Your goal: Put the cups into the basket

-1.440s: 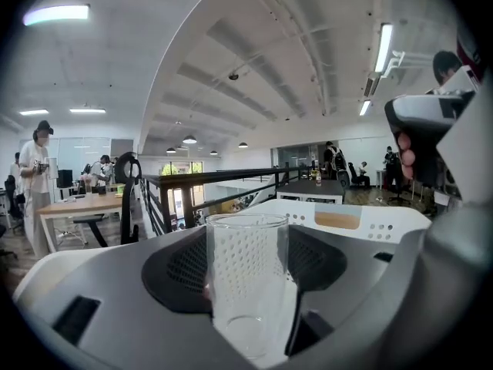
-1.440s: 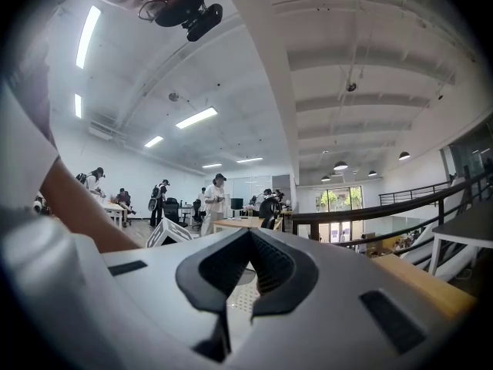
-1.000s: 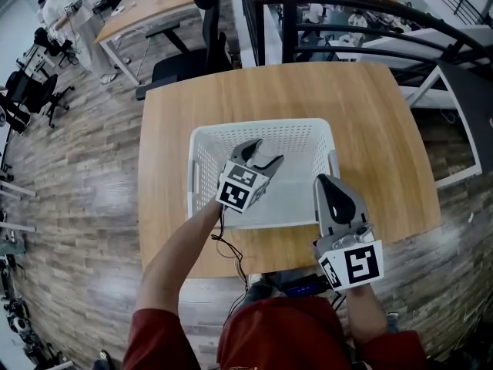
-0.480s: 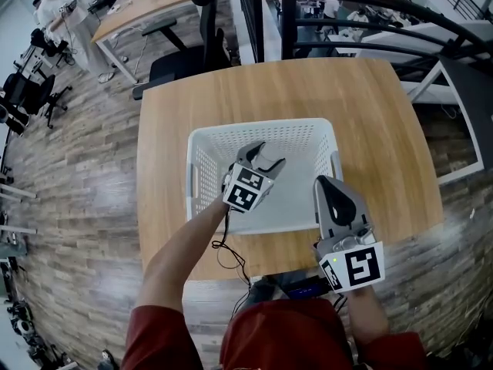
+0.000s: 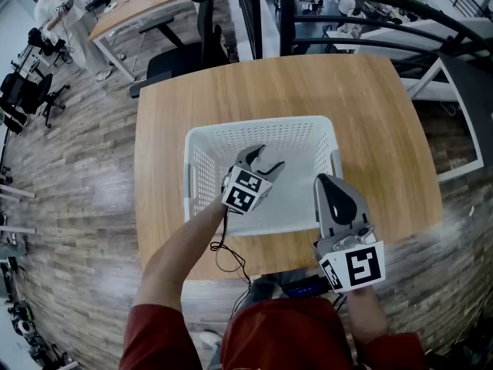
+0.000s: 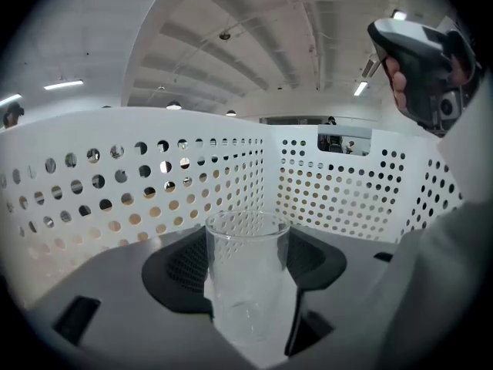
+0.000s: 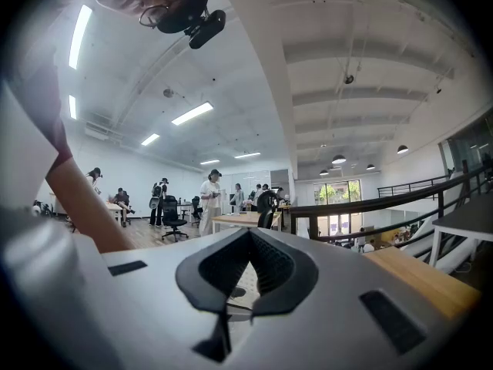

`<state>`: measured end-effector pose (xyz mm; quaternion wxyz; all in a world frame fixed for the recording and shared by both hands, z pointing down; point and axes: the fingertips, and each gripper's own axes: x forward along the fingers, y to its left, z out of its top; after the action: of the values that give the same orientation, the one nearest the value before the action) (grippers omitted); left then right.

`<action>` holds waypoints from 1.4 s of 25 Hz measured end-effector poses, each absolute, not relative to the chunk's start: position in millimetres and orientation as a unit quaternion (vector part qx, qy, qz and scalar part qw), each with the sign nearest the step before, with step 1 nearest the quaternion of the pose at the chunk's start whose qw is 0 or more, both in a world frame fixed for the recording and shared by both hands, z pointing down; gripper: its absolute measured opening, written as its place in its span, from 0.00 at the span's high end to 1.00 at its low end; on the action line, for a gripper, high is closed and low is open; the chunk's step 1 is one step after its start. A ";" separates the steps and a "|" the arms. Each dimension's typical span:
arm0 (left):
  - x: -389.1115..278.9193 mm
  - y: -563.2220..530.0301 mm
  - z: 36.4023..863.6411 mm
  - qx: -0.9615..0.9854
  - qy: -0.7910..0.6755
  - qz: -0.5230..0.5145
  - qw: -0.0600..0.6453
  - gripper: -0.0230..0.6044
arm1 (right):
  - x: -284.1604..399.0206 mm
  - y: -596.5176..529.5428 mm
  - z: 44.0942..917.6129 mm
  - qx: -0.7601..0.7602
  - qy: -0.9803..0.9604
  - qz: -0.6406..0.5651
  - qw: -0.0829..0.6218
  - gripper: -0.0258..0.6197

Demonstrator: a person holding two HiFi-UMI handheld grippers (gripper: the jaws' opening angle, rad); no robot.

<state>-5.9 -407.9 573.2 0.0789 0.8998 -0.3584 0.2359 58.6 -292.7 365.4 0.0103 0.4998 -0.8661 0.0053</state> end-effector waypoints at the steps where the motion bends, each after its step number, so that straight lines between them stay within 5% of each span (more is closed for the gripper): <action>1: -5.8 -407.5 574.0 0.900 -0.361 0.232 0.081 0.51 | 59.0 -292.6 365.7 0.500 -0.866 0.006 0.010 0.94; 35: -14.3 -386.0 583.3 0.888 -0.317 0.318 0.102 0.51 | 51.0 -290.5 354.5 0.488 -0.873 -0.001 -0.003 0.94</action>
<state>-14.3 -386.0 583.3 0.1024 0.8877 -0.3170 0.3177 51.0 -290.5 354.5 -0.0029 0.4880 -0.8729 -0.0011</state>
